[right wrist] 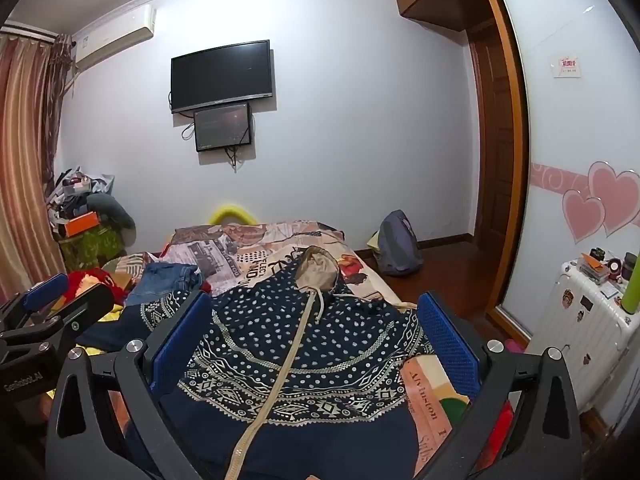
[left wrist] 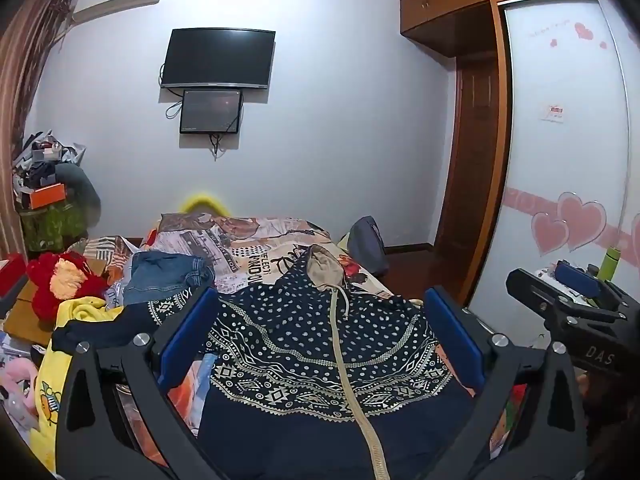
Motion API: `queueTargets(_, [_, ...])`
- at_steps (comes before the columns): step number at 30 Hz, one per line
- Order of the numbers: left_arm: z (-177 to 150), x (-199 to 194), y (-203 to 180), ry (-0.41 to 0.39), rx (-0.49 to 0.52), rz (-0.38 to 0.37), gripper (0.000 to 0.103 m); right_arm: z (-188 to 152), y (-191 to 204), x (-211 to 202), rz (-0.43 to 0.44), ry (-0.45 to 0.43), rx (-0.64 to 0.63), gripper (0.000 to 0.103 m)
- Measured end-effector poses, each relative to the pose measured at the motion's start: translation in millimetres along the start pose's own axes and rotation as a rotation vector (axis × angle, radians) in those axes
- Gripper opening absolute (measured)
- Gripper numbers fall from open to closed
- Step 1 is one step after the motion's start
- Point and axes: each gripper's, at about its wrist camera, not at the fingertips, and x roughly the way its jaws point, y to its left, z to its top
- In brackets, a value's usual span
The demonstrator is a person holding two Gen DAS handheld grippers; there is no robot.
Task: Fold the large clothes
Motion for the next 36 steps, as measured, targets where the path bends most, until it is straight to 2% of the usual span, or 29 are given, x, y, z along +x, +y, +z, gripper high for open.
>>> queueTargets(36, [0.4,-0.9,5.9,-0.007,-0.014,0.033,0.103,0.8,8.9,3.2,0.027,0.004,0.005,0.102])
